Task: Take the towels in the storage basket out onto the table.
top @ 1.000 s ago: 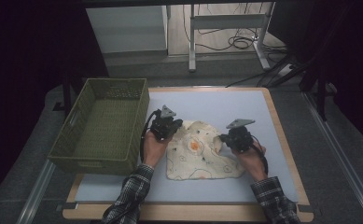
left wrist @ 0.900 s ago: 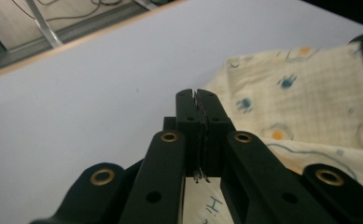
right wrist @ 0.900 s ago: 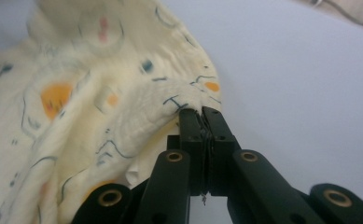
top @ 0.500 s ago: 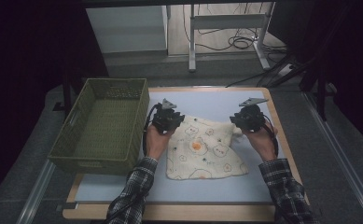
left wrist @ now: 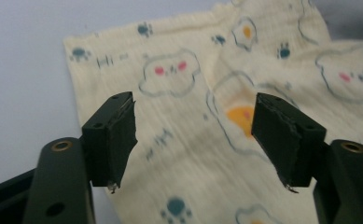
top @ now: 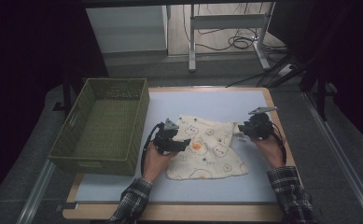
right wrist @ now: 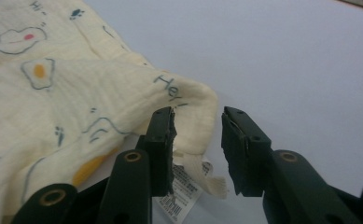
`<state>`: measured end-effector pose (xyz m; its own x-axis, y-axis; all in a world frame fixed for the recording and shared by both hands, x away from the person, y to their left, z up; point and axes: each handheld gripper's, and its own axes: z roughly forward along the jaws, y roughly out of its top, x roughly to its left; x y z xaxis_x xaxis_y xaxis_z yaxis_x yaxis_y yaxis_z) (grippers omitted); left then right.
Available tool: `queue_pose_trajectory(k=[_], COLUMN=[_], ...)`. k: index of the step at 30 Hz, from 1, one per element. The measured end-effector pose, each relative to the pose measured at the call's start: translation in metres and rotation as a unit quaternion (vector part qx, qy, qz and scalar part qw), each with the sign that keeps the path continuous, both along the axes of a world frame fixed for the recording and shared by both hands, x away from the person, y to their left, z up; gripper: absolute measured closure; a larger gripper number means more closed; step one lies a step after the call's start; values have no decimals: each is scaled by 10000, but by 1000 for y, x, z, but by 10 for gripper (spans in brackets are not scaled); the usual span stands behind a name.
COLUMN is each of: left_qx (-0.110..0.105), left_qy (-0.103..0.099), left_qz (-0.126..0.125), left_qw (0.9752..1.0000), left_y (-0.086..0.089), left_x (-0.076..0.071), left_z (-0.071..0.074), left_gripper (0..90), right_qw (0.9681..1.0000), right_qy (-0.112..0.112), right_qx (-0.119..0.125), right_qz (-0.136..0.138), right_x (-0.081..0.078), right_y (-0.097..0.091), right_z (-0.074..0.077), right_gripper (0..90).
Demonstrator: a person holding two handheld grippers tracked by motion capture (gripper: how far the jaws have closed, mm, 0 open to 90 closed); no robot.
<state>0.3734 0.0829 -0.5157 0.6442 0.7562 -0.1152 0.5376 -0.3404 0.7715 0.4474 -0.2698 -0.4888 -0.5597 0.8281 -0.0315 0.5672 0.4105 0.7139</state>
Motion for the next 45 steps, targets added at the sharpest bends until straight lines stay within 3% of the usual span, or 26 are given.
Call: queue_pose_trajectory(k=[3, 4, 6, 8, 14, 16, 18, 21, 27, 38, 40, 42, 43, 44, 45], left_qx=[-32, -26, 54, 126, 370, 365, 281, 151, 295, 173, 256, 458, 460, 385, 396], left_qy=[108, 129, 118, 75, -148, -169, -243, -258, -248, -88, -48, -32, -51, -34, -46], left_qz=[72, 79, 96, 108, 213, 211, 231, 222, 125, -166, -186, -199, -213, -198, -210], left_qw=[9999, 9999, 9999, 9998, 9990, 9990, 9990, 9993, 9992, 9997, 9995, 9987, 9987, 9991, 9990], left_y=[4, 4, 6, 9, 12, 13, 15, 18, 22, 30, 27, 23, 22, 22, 22], left_x=[-12, -17, -25, -33, -45, -48, -53, -59, -73, -98, -100, -101, -101, -101, -101], left_z=[-10, -14, -19, -22, -26, -27, -26, -26, -23, -23, -25, -27, -28, -29, -29], left_gripper=[257, 244, 237, 234, 225, 224, 219, 221, 263, 439, 447, 468, 470, 505, 534], right_qw=[9995, 9992, 9993, 9993, 9977, 9966, 9965, 9980, 9997, 9966, 9964, 9966, 9965, 9965, 9975], right_qy=[191, 290, 364, 379, -309, -424, -482, -400, -68, 278, 310, 357, 369, 386, 353], right_qx=[240, 283, 83, -74, -422, -481, -466, -369, -197, 215, 146, -88, -151, -207, -60], right_qz=[-10, -16, -18, -19, -425, -516, -490, -329, 141, 744, 774, 739, 729, 708, 616], right_x=[9, 11, 14, 17, 31, 35, 32, 18, -26, -118, -128, -134, -135, -136, -138], right_y=[0, 1, 6, 9, 0, -5, -7, -9, -11, -12, -9, -6, -5, -6, -8], right_z=[-11, -16, -23, -23, 20, 33, 38, 39, 21, -5, -11, -20, -23, -26, -28], right_gripper=[637, 704, 855, 881, 856, 748, 700, 683, 684, 649, 620, 604, 605, 612, 699])
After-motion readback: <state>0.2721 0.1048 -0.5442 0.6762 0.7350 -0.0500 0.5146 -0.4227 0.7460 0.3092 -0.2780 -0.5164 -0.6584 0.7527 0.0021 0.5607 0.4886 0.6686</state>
